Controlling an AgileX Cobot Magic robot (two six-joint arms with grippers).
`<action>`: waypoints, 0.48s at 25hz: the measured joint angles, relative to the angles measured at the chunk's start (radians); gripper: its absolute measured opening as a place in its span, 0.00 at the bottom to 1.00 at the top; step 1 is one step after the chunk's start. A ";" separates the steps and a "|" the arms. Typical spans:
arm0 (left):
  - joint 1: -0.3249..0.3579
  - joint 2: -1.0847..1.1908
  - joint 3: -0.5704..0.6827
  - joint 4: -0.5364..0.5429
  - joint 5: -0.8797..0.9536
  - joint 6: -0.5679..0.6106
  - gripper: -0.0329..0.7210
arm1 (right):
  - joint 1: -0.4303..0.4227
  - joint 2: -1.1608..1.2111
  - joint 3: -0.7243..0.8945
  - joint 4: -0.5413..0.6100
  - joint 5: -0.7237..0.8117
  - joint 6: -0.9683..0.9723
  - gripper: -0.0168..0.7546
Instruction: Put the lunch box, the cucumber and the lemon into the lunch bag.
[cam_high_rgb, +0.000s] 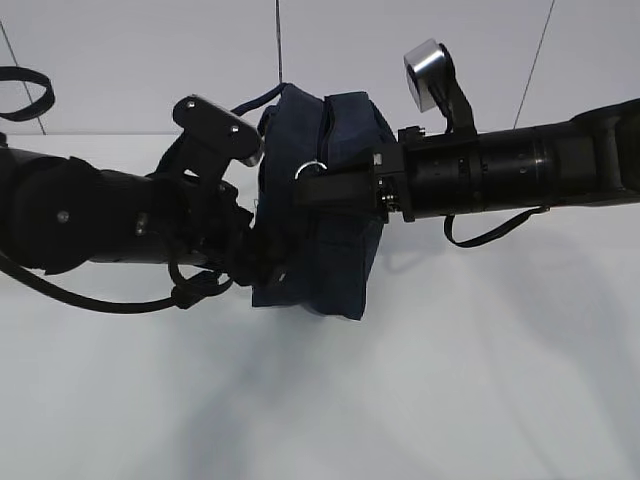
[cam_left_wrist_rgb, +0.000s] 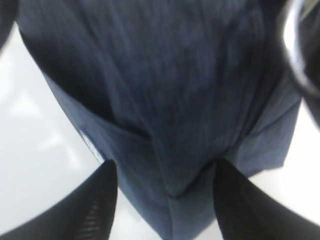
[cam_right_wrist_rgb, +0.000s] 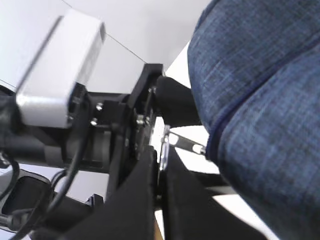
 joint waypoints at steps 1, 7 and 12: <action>0.000 -0.002 0.000 0.002 -0.017 0.000 0.62 | 0.000 0.000 0.000 0.000 0.000 0.002 0.02; -0.003 -0.003 0.000 0.002 -0.039 0.000 0.52 | 0.000 0.000 0.000 -0.010 0.000 0.009 0.02; -0.003 -0.003 0.000 0.002 -0.039 0.000 0.18 | 0.000 0.000 -0.002 -0.010 0.000 0.012 0.02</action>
